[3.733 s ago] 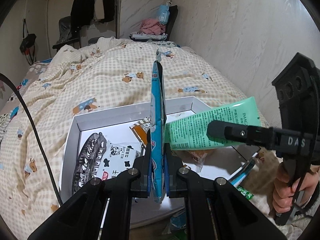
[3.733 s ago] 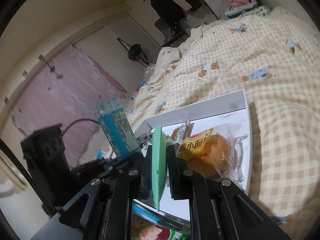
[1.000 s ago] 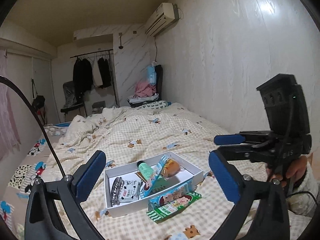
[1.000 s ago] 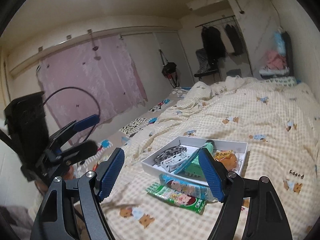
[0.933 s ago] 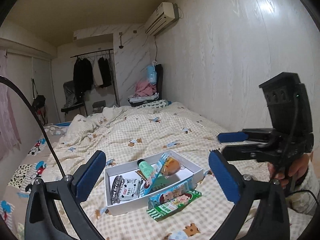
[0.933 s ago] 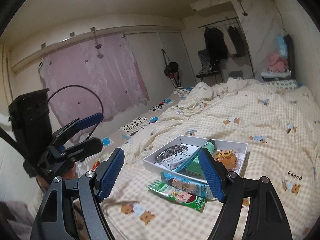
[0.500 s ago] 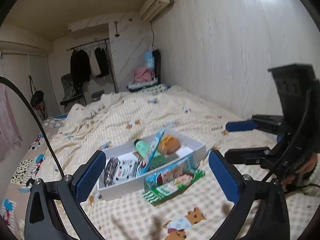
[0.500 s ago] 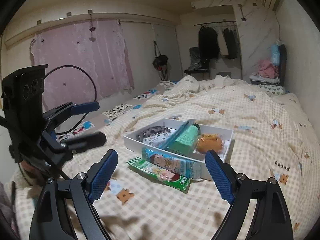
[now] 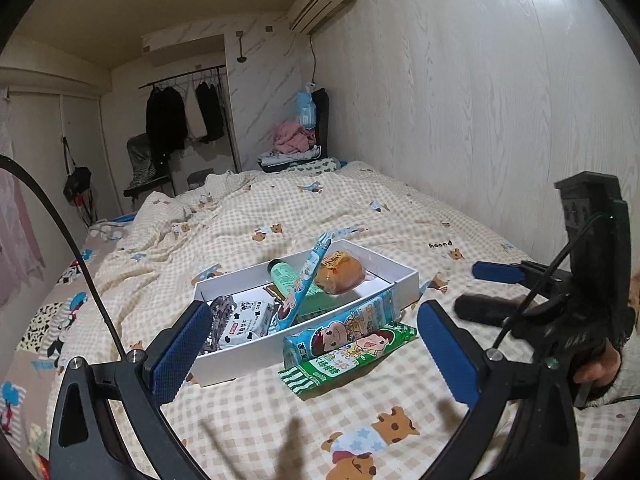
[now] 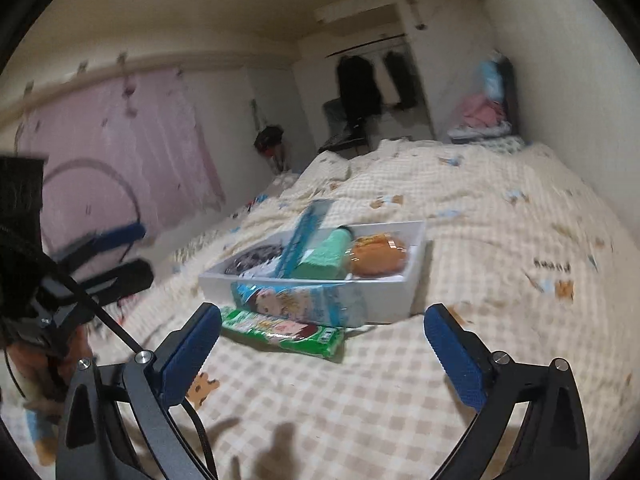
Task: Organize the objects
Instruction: 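Withdraw both grippers from the box toward the green candy pack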
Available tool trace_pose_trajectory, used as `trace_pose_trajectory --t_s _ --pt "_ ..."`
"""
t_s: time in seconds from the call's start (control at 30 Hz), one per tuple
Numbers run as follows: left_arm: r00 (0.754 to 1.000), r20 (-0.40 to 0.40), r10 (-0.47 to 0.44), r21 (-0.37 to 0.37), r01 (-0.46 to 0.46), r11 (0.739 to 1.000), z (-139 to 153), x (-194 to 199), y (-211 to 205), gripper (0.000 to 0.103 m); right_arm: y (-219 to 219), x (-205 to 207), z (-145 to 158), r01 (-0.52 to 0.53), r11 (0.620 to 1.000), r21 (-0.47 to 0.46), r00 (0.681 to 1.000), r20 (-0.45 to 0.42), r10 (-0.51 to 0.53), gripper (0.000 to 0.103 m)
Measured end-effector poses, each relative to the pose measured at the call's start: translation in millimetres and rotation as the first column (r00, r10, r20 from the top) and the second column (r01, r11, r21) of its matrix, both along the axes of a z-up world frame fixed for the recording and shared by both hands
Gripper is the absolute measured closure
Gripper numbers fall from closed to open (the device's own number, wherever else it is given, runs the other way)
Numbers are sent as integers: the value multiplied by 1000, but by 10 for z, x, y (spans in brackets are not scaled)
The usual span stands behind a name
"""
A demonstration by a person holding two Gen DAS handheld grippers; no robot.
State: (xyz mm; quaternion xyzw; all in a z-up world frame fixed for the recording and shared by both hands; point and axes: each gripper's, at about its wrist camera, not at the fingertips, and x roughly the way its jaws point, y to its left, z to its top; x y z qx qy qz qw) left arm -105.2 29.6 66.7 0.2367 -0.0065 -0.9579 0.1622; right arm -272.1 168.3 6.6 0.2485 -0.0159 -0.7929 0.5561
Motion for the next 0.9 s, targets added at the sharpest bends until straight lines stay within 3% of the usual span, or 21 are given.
trace_pose_trajectory --t_s 0.13,0.27,0.37,0.47,0.6,0.9 --pt "1000 2 -4 -3 4 1000 3 1 15 0 68 140 64 2 999 -32 999 -53 -4 1" --pt "1000 18 2 -7 -2 1000 -12 -45 13 0 -75 273 79 -126 992 1 988 -86 125 1" --pt "999 35 20 -14 -19 1000 -38 -68 4 0 -134 334 70 -128 991 40 985 -114 132 1" --pt "999 18 -36 25 36 999 -34 -34 -21 1 -43 315 126 -28 999 19 988 -151 31 1" --pt "998 8 -62 61 61 996 -45 -24 -49 5 89 251 151 -13 999 -46 991 -137 7 1" --pt "996 -11 -88 238 88 967 -132 -41 -300 8 4 230 124 -89 996 -14 991 -98 87 1"
